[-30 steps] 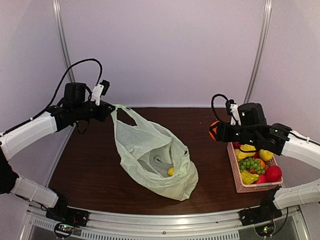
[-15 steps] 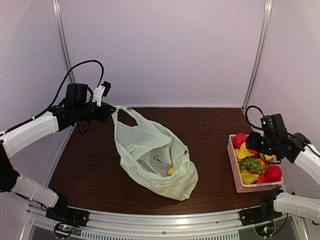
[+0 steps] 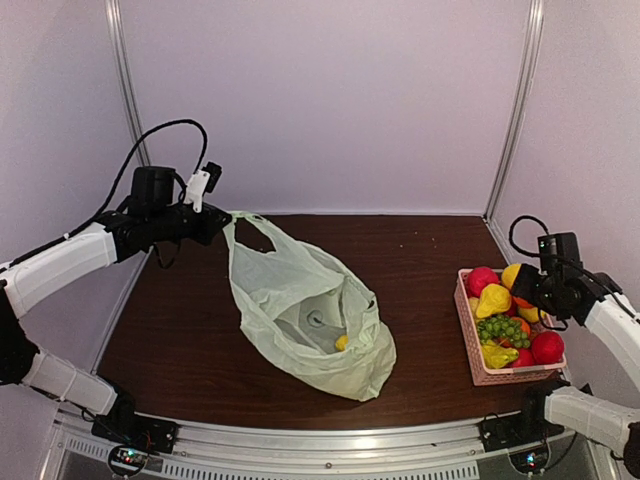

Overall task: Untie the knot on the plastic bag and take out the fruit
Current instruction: Place the fake fruit in the bin.

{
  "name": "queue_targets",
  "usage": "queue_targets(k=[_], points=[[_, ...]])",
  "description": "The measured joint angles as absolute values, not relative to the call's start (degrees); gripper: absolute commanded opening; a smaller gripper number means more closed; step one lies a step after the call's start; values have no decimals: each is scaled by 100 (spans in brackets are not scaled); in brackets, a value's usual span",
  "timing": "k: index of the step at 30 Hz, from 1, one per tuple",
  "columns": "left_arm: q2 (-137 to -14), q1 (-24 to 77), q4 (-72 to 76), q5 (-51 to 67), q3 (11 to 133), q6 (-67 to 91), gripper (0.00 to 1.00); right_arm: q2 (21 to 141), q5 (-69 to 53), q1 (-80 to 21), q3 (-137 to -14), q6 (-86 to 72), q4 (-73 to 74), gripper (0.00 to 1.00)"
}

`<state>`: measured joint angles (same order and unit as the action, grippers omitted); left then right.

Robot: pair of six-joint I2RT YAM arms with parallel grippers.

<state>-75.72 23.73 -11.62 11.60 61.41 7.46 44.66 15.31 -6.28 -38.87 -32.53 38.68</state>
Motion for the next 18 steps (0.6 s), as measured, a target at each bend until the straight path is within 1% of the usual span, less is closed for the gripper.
queue_targets(k=[5,11,14,18], points=[[-7566,2373,-1162,1160,6141,744,0,4783,1262,-263,-3868,-3083,3448,58],[-7566,2373,-1162,1160,6141,746,0,5124,921,-19,-3857,-2912,3041,62],[-7566,2373,-1162,1160,6141,744,0,5231,799,113,-3830,-2853,2886,69],[-7566,2373,-1162,1160,6143,746,0,5280,735,143,-3826,-2808,2816,76]])
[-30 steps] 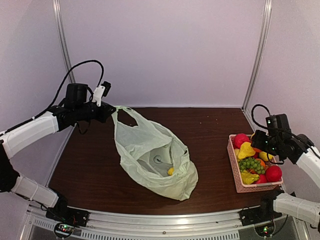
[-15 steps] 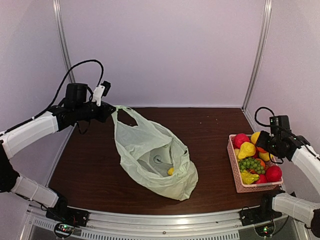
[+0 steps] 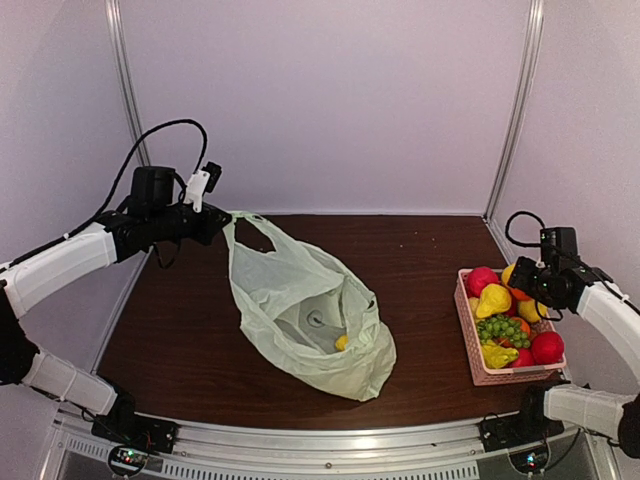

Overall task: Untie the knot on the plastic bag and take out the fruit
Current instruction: Place the fake fruit in the bin.

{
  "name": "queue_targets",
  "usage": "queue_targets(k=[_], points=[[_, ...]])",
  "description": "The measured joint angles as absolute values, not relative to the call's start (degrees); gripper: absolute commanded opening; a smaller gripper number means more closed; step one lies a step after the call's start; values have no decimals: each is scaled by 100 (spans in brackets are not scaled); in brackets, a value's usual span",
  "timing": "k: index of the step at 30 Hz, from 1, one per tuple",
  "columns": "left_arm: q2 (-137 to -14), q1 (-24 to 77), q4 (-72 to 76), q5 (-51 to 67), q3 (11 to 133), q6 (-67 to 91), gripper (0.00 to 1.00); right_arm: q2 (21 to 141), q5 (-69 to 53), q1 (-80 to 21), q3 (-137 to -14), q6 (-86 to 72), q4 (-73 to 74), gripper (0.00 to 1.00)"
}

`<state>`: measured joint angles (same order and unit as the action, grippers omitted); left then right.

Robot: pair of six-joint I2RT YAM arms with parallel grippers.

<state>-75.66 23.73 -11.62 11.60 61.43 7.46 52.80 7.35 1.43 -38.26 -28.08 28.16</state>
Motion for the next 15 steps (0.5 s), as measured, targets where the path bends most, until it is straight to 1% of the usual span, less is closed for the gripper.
queue_targets(k=[5,10,13,15], points=[[-7566,2373,-1164,1160,6156,744,0,5280,714,178,-3809,-2724,2711,85],[-7566,2373,-1166,1160,6158,744,0,5280,639,183,-3750,-2707,2628,89],[-7566,2373,-1166,1160,6158,744,0,5280,615,191,-3715,-2709,2602,97],[-7566,2373,-1166,1160,6158,744,0,5280,598,193,-3706,-2698,2596,99]])
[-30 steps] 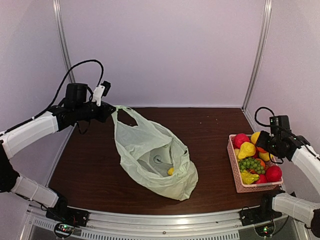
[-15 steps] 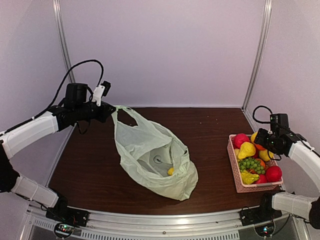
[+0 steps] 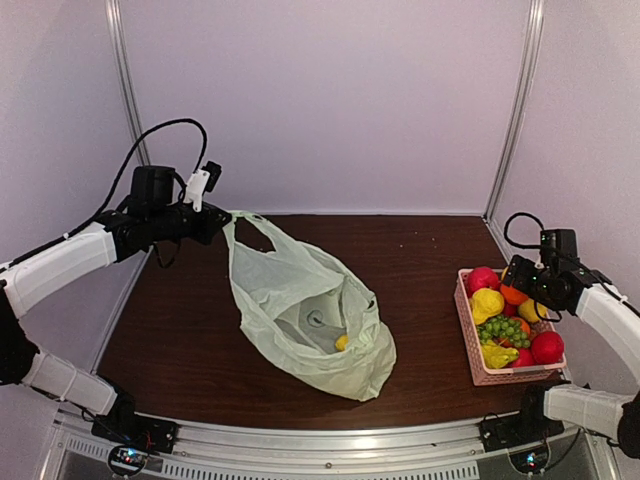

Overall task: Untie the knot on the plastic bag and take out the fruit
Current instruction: Place the fake fruit in the bin.

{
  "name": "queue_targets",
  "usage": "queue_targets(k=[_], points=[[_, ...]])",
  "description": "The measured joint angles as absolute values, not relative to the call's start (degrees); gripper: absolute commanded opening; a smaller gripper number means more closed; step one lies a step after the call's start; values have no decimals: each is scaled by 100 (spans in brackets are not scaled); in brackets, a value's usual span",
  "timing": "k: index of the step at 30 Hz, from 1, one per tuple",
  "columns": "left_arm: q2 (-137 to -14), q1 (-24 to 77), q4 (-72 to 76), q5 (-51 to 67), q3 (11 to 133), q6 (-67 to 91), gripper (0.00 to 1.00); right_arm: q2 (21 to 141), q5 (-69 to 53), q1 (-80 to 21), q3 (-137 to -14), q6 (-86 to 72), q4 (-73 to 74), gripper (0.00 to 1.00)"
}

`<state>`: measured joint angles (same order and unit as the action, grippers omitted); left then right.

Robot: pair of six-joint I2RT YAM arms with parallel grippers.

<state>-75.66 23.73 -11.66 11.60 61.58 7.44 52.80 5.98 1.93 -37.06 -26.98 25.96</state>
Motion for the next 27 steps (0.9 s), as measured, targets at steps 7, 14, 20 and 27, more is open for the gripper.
queue_targets(k=[7,14,20,27], points=[[-7566,2373,-1166,1160,6160,746,0,5238,574,198,-3697,-2674,2591,100],[-7566,2373,-1166,1162,6160,744,0,4989,576,198,-3691,-2628,2644,100],[-7566,2373,-1166,1162,6160,744,0,4591,565,198,-3691,-2536,2729,99],[-7572,2373,-1166,1168,6160,744,0,4069,-64,91,-3693,-2217,2698,98]])
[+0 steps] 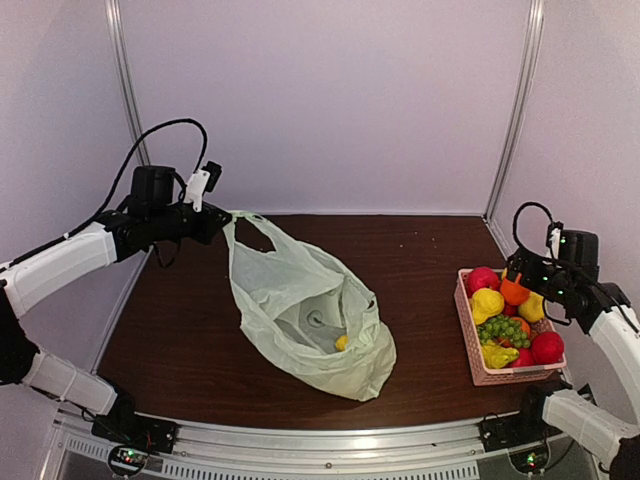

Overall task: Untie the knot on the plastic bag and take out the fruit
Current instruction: Place the fake fruit in the bin.

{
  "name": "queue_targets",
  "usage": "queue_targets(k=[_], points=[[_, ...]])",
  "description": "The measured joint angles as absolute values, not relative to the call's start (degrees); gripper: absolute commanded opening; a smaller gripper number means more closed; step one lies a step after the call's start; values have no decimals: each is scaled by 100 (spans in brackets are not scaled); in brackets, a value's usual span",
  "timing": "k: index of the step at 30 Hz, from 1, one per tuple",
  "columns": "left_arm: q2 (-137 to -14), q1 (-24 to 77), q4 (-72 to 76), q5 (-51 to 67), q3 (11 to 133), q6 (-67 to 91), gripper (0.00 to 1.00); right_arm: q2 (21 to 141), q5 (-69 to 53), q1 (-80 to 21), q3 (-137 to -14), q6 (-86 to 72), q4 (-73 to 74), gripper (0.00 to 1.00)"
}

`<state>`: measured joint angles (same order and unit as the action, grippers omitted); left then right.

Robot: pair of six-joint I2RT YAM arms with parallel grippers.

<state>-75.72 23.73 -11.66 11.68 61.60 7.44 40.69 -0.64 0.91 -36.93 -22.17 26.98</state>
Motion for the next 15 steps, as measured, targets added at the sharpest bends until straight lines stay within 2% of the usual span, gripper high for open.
queue_targets(k=[9,15], points=[[-7614,2373,-1166,1186,6160,746,0,3732,-1890,-458,-3669,-1876,2027,96],[-7618,2373,-1166,1190,6160,746,0,4309,-2375,-1809,-3642,-1848,1533,94]])
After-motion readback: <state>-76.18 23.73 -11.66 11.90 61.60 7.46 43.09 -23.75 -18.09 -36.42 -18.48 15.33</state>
